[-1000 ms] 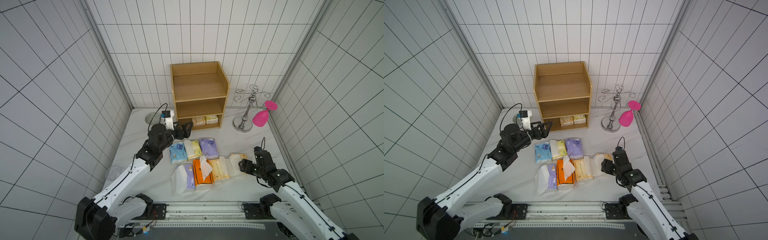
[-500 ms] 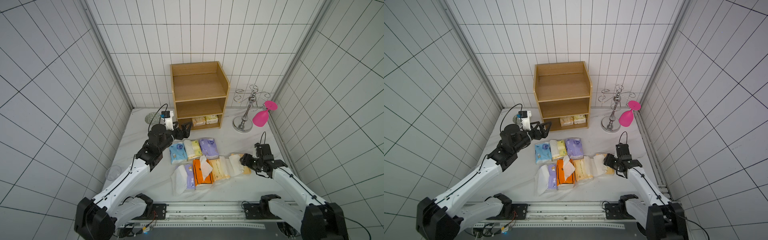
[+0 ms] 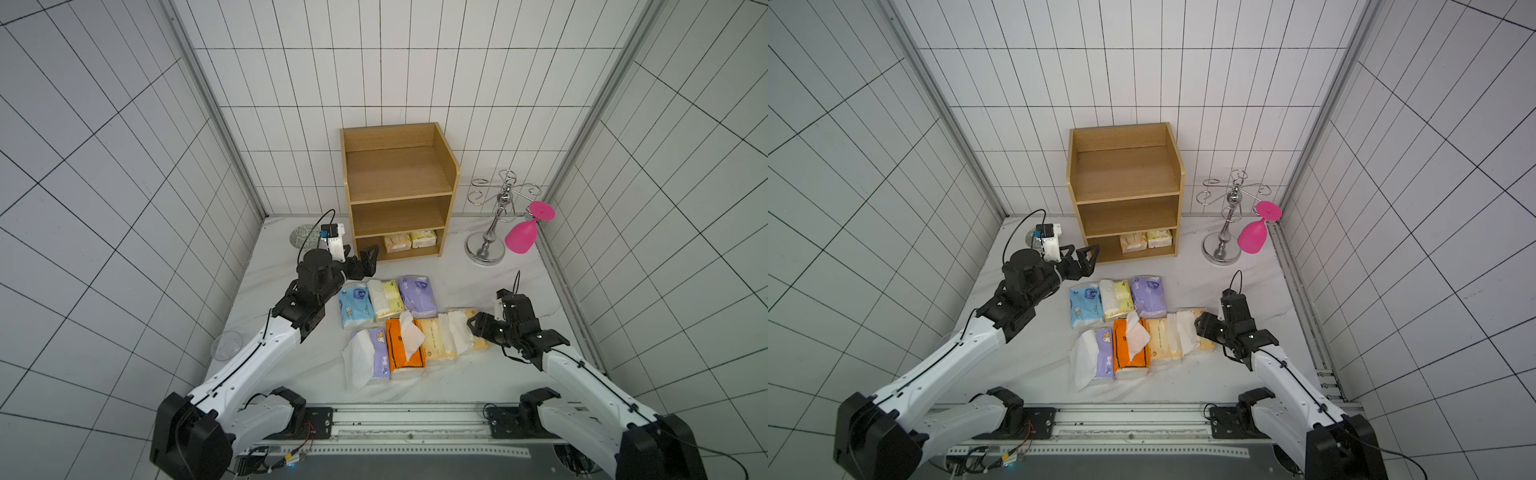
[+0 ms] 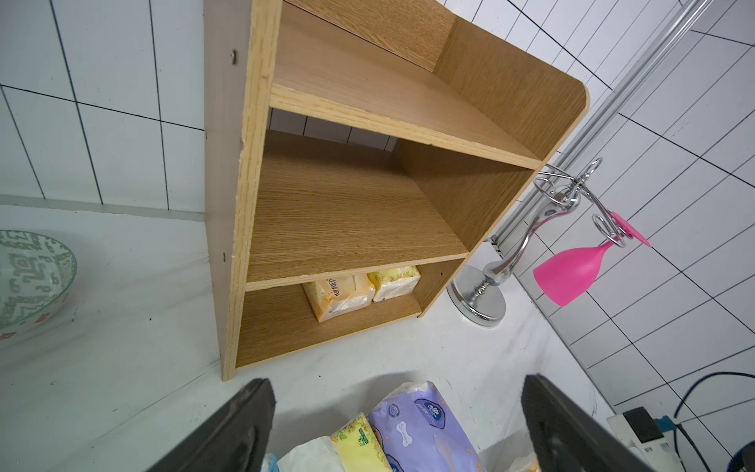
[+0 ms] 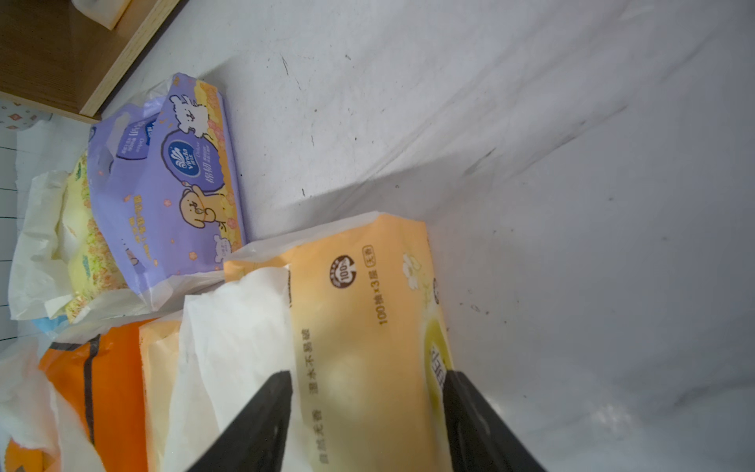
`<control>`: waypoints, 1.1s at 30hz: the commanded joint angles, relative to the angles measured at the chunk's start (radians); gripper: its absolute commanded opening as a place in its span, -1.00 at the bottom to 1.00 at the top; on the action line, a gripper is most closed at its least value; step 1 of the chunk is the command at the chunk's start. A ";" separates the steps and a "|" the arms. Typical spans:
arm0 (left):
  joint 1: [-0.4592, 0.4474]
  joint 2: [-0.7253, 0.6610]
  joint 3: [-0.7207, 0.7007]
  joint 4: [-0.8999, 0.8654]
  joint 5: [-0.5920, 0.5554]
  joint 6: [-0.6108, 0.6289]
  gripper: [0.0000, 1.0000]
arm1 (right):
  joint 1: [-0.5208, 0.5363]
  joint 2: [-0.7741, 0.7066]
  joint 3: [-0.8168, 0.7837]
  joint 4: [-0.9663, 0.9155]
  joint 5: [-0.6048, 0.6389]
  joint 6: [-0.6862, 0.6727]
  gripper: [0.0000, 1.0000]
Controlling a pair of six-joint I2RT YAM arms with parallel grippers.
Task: Remove the tissue boxes from the shelf
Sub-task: Place the box of tissues at the center of the board, then pick up a box of tissues from the shelf.
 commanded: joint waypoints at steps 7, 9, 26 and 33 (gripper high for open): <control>0.120 0.091 0.024 0.052 0.083 -0.052 0.97 | 0.014 -0.009 0.252 0.007 0.022 0.050 0.40; 0.128 0.125 0.038 0.079 0.092 -0.048 0.97 | 0.050 0.080 0.290 0.133 -0.016 0.098 0.34; 0.148 0.396 0.197 0.172 0.178 0.008 0.97 | 0.204 0.934 0.571 1.080 0.070 0.450 0.03; 0.214 0.439 0.172 0.232 0.293 -0.025 0.97 | 0.209 1.136 0.722 1.128 0.075 0.497 0.03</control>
